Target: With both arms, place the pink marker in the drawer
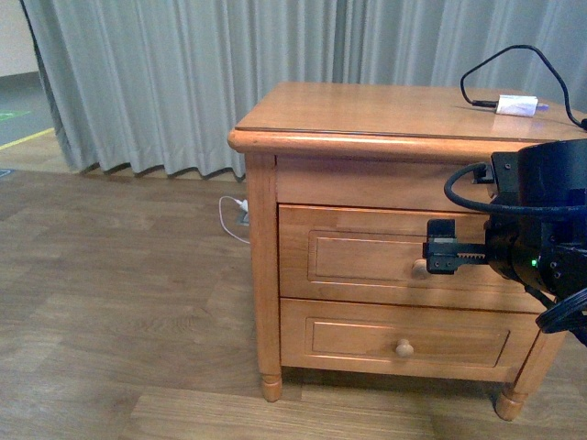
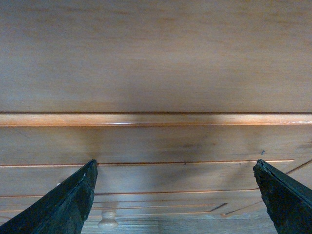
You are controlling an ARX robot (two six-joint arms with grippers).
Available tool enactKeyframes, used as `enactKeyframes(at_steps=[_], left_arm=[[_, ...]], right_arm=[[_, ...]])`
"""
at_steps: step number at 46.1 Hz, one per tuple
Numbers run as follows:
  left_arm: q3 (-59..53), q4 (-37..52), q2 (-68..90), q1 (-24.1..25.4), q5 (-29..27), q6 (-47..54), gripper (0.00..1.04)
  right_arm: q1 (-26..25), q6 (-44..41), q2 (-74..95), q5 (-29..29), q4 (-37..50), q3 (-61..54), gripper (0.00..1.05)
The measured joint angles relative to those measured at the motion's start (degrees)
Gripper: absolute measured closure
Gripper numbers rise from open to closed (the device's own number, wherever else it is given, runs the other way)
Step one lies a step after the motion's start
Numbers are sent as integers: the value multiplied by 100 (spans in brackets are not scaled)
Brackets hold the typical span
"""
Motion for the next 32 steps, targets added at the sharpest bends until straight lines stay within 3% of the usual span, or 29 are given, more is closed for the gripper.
enactKeyframes(at_steps=[20, 32], left_arm=[[2, 0, 0, 0, 0, 0, 6], [0, 0, 0, 0, 0, 0, 6]], right_arm=[[-42, 63, -885, -127, 160, -748, 8], [273, -136, -2924, -254, -896, -2017, 8]])
